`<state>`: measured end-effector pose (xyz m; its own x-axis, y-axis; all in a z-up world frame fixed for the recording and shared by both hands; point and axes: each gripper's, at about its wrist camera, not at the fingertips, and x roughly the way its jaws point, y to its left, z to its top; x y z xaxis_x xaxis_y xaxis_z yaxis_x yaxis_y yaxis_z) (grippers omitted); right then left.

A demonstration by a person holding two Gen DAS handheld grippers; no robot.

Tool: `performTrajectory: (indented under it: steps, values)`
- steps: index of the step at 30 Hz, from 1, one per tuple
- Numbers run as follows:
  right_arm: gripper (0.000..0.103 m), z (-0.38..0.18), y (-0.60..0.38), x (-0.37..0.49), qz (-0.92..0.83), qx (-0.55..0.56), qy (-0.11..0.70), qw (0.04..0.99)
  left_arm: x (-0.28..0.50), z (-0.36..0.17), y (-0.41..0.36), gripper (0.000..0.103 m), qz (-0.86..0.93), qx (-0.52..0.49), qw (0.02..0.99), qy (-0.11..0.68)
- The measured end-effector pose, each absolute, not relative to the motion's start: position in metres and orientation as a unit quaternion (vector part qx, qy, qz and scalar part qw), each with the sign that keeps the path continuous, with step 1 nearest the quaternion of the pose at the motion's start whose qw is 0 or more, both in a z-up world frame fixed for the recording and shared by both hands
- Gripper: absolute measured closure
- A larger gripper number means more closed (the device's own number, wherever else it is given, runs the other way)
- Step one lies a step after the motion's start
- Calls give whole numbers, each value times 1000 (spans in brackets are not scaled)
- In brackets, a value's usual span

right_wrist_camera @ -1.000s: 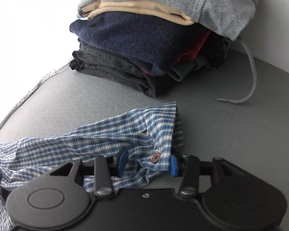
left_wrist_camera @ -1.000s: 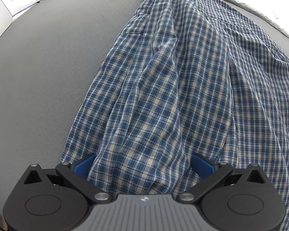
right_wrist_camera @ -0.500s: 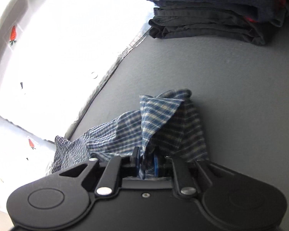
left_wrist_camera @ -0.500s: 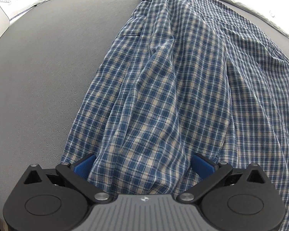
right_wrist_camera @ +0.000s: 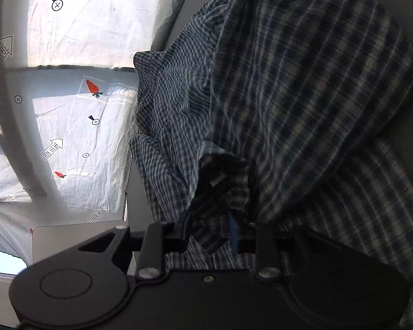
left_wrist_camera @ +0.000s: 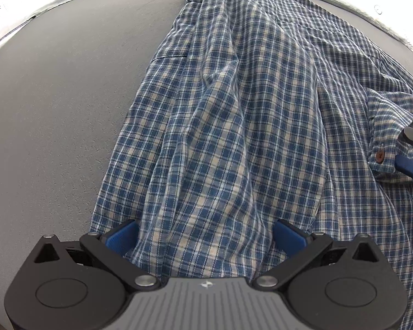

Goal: Fold clothes
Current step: 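Lay the held sleeve across the shirt body with the right tool and release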

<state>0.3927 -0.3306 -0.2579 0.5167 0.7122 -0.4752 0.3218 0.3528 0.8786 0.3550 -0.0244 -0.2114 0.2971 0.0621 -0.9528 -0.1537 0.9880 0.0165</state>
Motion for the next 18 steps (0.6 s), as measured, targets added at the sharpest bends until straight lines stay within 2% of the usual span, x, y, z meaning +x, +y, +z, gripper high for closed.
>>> performTrajectory:
  steps: [2, 7, 10, 12, 18]
  values:
    - [57, -259, -343, 392, 133, 568, 457, 672, 354, -212, -25, 0, 69, -40, 806, 587]
    - [53, -245, -378, 383, 94, 559, 422, 707, 354, -211, -27, 0, 82, -41, 802, 590]
    - [45, -228, -395, 376, 66, 510, 412, 752, 354, -201, -31, 0, 87, -32, 806, 585]
    - [32, -217, -400, 372, 45, 456, 412, 787, 353, -191, -34, 0, 86, -25, 816, 571]
    - [8, -207, -414, 357, 6, 362, 411, 836, 356, -155, -43, 0, 53, -39, 846, 529]
